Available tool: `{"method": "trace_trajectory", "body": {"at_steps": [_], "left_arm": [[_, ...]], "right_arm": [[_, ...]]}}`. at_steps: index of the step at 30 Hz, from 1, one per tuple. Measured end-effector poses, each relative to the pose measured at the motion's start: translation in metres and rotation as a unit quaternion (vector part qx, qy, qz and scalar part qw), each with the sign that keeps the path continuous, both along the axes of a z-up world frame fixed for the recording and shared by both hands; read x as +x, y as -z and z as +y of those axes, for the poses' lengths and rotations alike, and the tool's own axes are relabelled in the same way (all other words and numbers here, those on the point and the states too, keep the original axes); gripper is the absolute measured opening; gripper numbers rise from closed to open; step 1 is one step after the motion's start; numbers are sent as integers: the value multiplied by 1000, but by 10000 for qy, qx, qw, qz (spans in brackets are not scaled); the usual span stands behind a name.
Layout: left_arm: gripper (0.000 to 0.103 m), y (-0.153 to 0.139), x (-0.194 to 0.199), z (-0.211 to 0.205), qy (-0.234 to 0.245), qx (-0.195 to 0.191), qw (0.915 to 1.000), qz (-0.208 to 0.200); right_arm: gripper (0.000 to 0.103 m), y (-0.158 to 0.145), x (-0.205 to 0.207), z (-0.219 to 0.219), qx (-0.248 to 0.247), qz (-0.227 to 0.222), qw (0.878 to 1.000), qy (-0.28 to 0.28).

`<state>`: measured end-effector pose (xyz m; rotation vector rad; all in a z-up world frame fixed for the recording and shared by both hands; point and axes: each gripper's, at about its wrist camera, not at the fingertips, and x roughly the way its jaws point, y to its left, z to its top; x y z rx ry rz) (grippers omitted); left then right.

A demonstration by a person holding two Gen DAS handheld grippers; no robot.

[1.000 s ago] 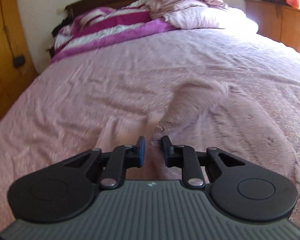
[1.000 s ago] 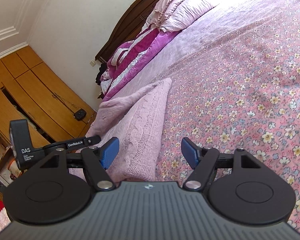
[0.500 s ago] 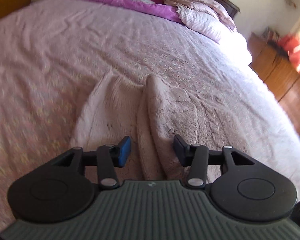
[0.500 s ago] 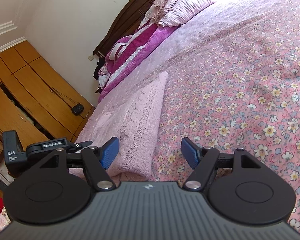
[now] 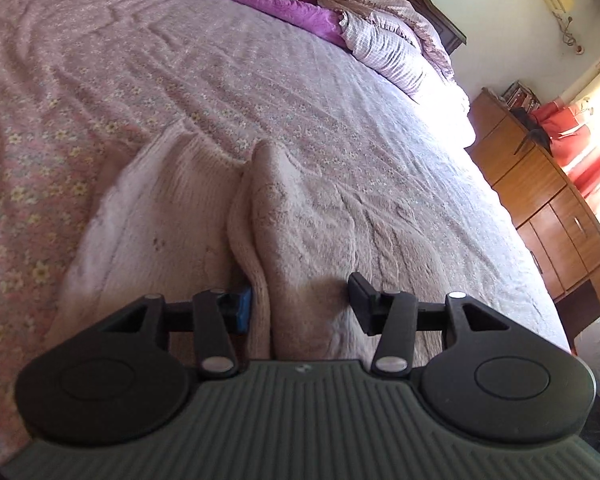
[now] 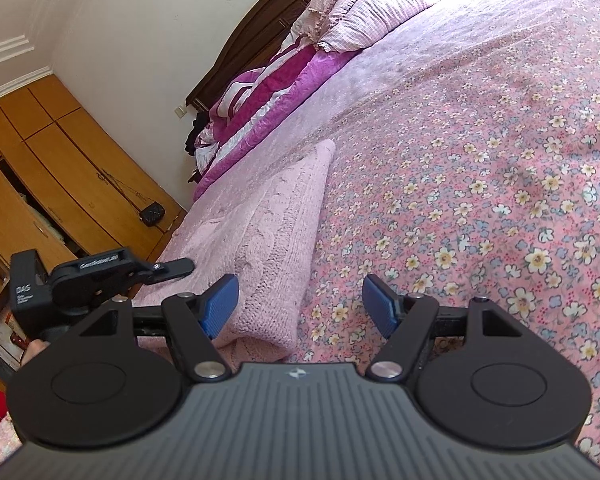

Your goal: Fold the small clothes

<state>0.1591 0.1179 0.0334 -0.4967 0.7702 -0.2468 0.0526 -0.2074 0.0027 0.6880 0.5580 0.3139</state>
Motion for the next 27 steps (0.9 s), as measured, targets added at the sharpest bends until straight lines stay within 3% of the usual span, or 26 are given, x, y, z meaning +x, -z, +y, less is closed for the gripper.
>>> {"method": "trace_trajectory", "body": {"at_steps": [5,6,7,8,12,15,21,24,27], "left_arm": [[49,3,10,-13,-109,188,9997,-74],[44,2,10,-14,-85,239,9996,-108],[29,0,10,-16,-28,276,9995,-163],[28,-2,9,-17,32,299,9993,-207],[24,-15,7,-23,202,617,9975,-291],[23,-28,6,-17,241,635,9969,-390],[22,-64,-6,26,56,698,9951,-691],[22,-57,-2,46,209,1063,9930,-472],[25,-30,1,55,296,1496,9883,-50]], "right_arm": [[75,0,0,0,12,5,10000,-8],[75,-1,0,1,12,4,10000,-13],[75,-1,0,1,9,8,10000,-17],[75,-1,-1,2,8,10,10000,-22],[75,-2,-2,5,-3,7,10000,-57],[75,-2,-3,8,-25,13,10000,-79],[75,-7,-3,12,-98,-48,9999,-130],[76,-6,-2,15,-81,-35,9998,-182],[76,-4,1,21,-118,2,9996,-268]]}}
